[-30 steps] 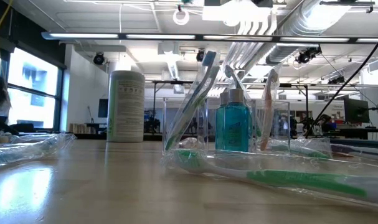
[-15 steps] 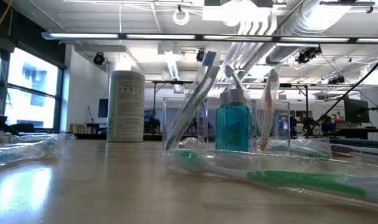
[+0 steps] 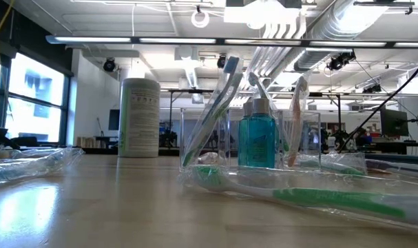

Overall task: Pick & Place toothbrushing station
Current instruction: Put the blue mouthwash into the middle section of the transparent organizer

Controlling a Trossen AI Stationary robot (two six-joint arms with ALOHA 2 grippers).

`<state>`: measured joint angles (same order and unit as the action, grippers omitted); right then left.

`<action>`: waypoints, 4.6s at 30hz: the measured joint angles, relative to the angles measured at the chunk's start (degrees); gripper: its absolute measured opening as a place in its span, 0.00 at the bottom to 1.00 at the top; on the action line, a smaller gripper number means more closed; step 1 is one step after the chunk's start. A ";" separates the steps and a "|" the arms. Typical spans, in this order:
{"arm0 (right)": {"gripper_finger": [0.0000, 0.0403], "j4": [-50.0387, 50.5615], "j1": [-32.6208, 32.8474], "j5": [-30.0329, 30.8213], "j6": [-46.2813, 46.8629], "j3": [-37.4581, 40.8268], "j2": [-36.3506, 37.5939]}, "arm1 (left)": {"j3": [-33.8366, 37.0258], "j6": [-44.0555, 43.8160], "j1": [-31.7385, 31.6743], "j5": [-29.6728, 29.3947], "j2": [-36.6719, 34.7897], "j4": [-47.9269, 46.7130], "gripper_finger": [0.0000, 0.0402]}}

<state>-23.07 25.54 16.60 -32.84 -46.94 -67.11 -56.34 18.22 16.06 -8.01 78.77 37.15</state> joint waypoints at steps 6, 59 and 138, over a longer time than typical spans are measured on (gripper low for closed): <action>0.36 -0.46 -0.02 3.74 -0.04 0.00 -0.02 | 0.05 -0.55 -1.45 1.51 2.70 3.18 0.09; 0.43 -17.43 -7.76 -9.58 10.65 0.00 -4.59 | 0.07 -2.71 -5.23 6.66 8.04 15.00 0.09; 0.20 6.14 -6.19 4.50 13.40 -0.02 -1.57 | -4.91 0.80 -5.36 -0.19 7.89 -1.45 0.59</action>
<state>-16.93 19.35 21.10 -19.44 -46.96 -68.69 -61.25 19.02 10.70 -8.20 86.66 35.70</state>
